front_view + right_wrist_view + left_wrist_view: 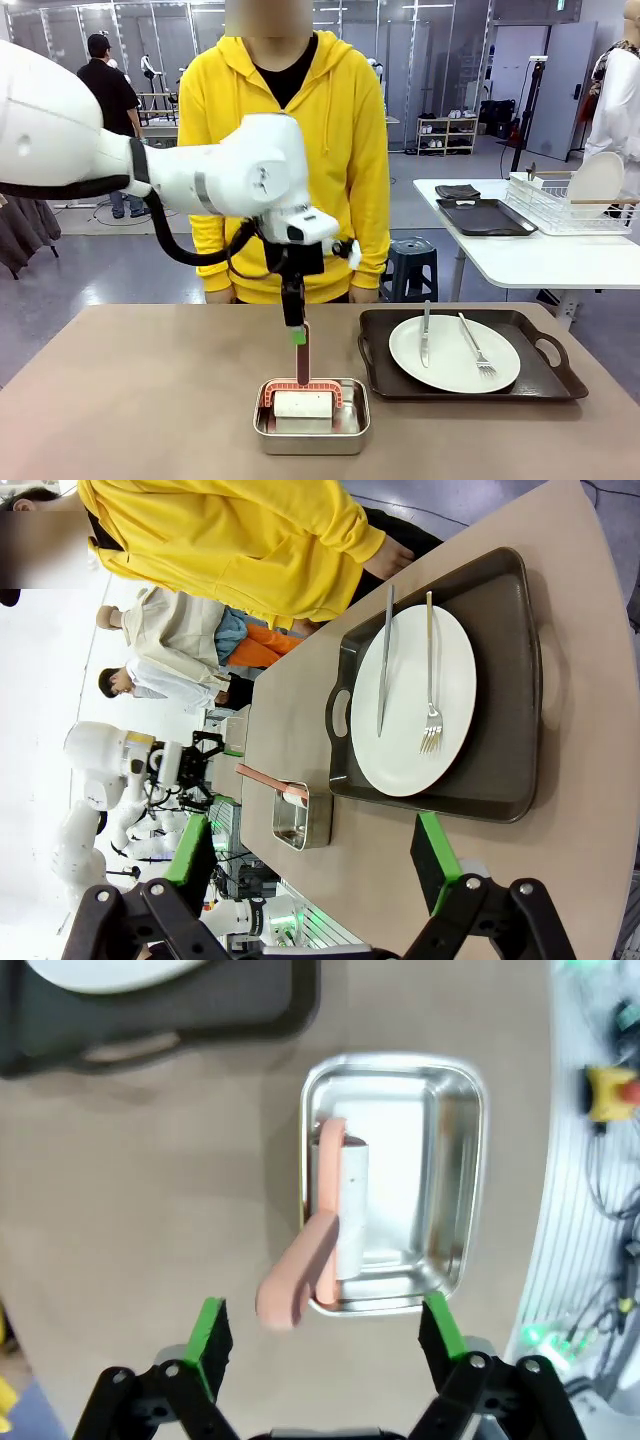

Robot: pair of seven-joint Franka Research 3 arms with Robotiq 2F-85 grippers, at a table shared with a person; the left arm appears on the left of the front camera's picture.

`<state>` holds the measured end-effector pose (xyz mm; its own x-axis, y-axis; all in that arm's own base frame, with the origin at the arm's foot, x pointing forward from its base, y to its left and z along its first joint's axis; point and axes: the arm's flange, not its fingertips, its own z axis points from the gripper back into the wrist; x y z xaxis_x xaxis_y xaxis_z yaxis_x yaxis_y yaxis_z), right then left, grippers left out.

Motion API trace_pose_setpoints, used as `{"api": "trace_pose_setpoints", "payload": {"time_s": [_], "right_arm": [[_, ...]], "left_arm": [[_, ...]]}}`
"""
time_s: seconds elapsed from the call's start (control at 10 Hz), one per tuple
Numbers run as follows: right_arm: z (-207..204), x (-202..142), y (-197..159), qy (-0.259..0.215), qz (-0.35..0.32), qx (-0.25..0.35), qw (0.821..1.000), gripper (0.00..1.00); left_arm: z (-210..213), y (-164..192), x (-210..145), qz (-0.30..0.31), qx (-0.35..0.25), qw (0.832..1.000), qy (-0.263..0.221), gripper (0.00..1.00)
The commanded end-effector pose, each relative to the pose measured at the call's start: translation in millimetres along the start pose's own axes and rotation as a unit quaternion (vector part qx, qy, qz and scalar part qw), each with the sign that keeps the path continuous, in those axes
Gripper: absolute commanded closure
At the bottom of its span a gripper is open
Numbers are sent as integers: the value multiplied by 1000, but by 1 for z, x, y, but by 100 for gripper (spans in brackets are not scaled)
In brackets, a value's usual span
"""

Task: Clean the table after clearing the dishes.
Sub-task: When the right (or left) Handle tray is removed, use the right hand (or left hand) to clean the right (or left) side of the table with the Lint Roller.

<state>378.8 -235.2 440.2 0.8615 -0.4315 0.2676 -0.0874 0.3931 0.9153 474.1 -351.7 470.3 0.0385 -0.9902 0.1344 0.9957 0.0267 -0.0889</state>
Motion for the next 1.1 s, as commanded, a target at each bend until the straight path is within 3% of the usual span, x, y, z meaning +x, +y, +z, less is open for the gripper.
{"api": "trace_pose_setpoints", "payload": {"time_s": [0.0, 0.1, 0.3, 0.5, 0.6, 0.7, 1.0], "right_arm": [[1, -1, 3, -1, 3, 1, 1000, 0], [1, -1, 3, -1, 3, 1, 1000, 0], [1, -1, 3, -1, 3, 1, 1000, 0], [1, -1, 3, -1, 3, 1, 1000, 0], [1, -1, 3, -1, 3, 1, 1000, 0], [1, -1, 3, -1, 3, 1, 1000, 0], [1, -1, 3, -1, 3, 1, 1000, 0]], "left_arm": [[41, -14, -46, 56, -36, 995, -78, 5], [58, -19, -77, 93, -64, 985, -130, 5], [85, -30, -171, 199, -114, 938, -260, 5], [96, -53, -280, 308, -143, 855, -392, 5], [95, -70, -333, 342, -170, 816, -434, 5], [88, -90, -387, 376, -177, 780, -469, 5], [62, -138, -491, 429, -184, 689, -554, 5]]}}
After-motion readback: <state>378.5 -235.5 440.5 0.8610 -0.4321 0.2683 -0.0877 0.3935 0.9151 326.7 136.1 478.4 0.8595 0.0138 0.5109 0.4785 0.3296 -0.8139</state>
